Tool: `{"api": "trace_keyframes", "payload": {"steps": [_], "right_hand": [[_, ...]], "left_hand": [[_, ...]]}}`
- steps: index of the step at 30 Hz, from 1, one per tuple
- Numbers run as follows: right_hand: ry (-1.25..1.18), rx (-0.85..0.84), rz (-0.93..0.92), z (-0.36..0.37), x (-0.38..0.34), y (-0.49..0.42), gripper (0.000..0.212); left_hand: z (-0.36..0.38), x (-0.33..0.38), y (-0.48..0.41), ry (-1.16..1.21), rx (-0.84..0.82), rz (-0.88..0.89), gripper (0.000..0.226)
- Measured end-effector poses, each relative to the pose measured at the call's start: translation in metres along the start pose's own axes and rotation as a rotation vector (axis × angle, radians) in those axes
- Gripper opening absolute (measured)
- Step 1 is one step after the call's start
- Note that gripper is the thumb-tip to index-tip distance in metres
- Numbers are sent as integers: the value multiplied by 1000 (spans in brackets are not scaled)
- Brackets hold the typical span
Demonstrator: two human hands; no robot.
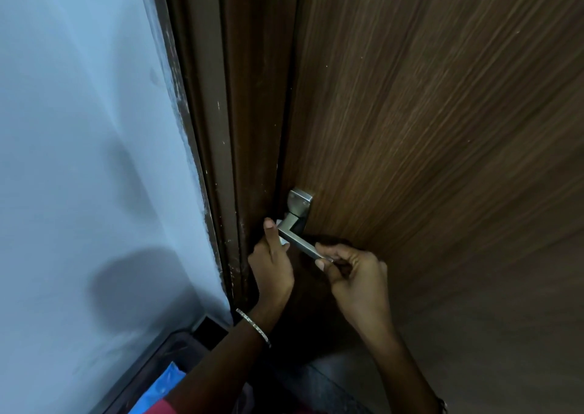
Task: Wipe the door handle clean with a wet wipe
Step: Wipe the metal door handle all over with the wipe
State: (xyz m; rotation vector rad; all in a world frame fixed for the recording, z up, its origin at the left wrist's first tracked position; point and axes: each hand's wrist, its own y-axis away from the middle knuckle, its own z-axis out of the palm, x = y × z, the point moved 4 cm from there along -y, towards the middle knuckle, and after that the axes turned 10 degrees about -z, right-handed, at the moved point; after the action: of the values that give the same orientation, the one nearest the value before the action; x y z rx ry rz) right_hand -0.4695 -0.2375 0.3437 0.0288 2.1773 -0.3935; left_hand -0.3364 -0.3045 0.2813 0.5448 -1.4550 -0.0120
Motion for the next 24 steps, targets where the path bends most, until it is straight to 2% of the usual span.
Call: {"api": "trace_keyframes", "payload": {"steps": [2, 6, 10, 14, 16, 21, 24], "right_hand": [[-15, 3, -2, 1, 1, 0, 28], [-23, 24, -15, 2, 2, 1, 28], [-114, 28, 17, 1, 7, 1, 28], [-153, 52, 36, 0, 9, -1, 24], [-156, 48, 35, 0, 10, -2, 22], [-179, 51, 26, -1, 11, -2, 20], [-188, 51, 16, 0, 11, 0, 20]], "left_hand": [[3, -6, -5, 287, -85, -183, 52], [8, -12, -14, 567, -179, -517, 26], [10, -12, -11, 663, -231, -733, 17], [20, -13, 3, 634, -341, -840, 14], [21, -10, 2, 680, -350, -852, 23], [18, -13, -6, 603, -290, -801, 33], [12, -7, -10, 615, -280, -732, 28]]}}
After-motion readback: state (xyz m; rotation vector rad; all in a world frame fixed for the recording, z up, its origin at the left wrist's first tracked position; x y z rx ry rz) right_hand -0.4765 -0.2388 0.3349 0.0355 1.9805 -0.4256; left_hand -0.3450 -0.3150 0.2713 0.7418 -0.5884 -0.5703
